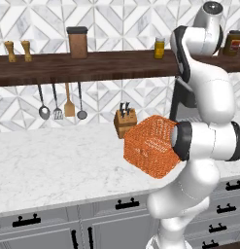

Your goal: Open the cabinet, pick up the bread from the cabinet and place it in the basket. Then move the basket to the dining counter.

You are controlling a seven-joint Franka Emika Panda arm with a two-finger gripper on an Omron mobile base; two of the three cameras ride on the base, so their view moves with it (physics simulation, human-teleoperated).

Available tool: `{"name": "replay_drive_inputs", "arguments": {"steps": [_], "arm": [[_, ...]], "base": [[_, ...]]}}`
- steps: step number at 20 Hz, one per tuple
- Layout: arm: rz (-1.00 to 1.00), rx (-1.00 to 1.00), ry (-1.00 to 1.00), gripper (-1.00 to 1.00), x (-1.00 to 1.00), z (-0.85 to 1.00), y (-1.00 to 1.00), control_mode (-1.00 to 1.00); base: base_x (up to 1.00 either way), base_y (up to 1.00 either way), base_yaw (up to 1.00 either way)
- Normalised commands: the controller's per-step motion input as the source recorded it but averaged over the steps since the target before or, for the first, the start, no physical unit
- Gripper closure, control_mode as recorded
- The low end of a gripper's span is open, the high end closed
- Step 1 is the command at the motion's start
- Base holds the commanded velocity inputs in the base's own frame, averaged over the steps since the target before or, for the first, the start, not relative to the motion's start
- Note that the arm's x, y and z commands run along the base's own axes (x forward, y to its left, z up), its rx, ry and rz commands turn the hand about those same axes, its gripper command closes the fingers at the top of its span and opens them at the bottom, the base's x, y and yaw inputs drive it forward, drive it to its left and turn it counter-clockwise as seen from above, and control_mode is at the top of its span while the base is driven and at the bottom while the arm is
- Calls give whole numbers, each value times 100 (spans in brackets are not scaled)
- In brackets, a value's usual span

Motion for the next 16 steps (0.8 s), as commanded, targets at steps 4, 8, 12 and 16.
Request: {"name": "replay_drive_inputs", "arguments": {"steps": [4,8,12,16], "arm": [[0,0,0,-100,28,0,0,-100],[0,0,0,-100,46,0,-2,-100],[0,0,0,-100,43,0,-12,-100],[0,0,0,-100,27,0,-12,-100]], "base": [[0,0,0],[0,0,0],[0,0,0],[0,0,0]]}}
